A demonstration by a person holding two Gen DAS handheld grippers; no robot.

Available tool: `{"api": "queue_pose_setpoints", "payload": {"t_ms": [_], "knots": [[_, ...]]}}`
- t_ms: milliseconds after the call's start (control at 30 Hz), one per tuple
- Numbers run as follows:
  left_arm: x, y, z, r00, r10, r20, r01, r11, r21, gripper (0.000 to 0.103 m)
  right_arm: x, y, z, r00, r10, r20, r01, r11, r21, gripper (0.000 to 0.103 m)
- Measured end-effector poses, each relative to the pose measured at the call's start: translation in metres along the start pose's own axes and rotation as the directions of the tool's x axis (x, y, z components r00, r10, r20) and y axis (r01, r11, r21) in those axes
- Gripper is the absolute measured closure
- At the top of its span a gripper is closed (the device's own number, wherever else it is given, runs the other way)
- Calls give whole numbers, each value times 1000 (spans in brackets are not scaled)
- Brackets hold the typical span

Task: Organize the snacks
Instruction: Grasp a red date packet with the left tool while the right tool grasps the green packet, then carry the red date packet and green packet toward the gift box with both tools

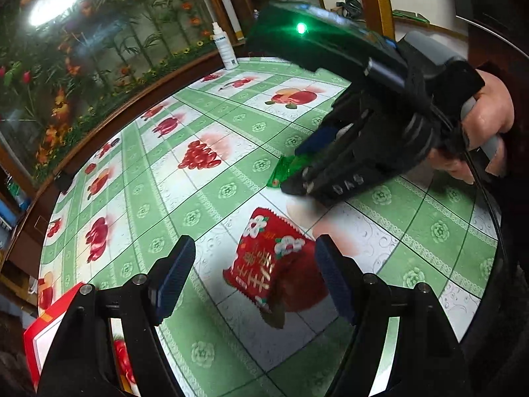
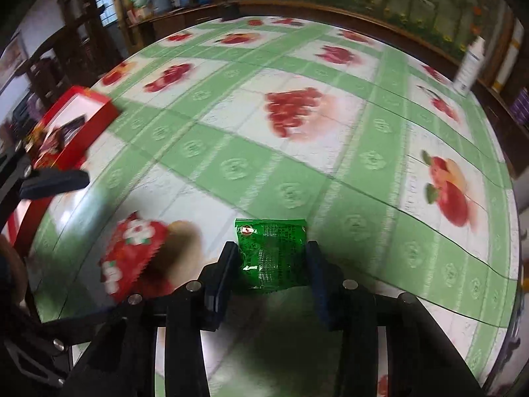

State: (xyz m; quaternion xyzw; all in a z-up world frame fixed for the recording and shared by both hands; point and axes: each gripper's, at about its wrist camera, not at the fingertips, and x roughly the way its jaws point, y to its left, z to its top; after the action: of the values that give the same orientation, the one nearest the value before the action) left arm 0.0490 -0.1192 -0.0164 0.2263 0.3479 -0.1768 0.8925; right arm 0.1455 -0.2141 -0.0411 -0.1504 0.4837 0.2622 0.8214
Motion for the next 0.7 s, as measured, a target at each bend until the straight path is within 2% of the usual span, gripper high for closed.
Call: {"api": "queue_pose_setpoints", "payload": {"t_ms": [133,233,267,300,333,367,467,500,633,700], "knots": [[16,4,6,1000,-21,-21,20,1000,-8,29,1,-12,3,1000,-9,9,8,999,44,60],[29,8,5,998,5,-59,-7,999,-34,29,1,-12,3,1000,-16,11,16,999,41,59],[31,10,2,998,2,-57,-5,999,-46,33,1,-13,3,1000,-16,11,15,999,42,59],[32,12,0,999,-6,-51,3,998,-62,48,2,-12,4,1000,-17,12,16,999,42,59],[33,14,-2,998,-26,-53,21,996,-84,58,2,-12,4,1000,-19,12,19,999,41,59],[35,17,-4,997,-44,-63,37,993,-111,63,3,-11,5,1000,-20,13,20,999,41,59],[38,24,-8,997,-52,-64,40,984,-175,65,3,-10,5,1000,-24,16,23,999,43,59],[38,25,-10,997,-57,-58,44,980,-192,69,3,-10,5,1000,-25,17,24,999,42,59],[29,32,-14,996,-84,-25,74,962,-262,70,3,-9,6,1000,-11,27,9,999,51,60],[21,36,-15,997,-73,5,72,954,-292,70,3,-11,7,1000,5,31,-7,998,62,60]]}}
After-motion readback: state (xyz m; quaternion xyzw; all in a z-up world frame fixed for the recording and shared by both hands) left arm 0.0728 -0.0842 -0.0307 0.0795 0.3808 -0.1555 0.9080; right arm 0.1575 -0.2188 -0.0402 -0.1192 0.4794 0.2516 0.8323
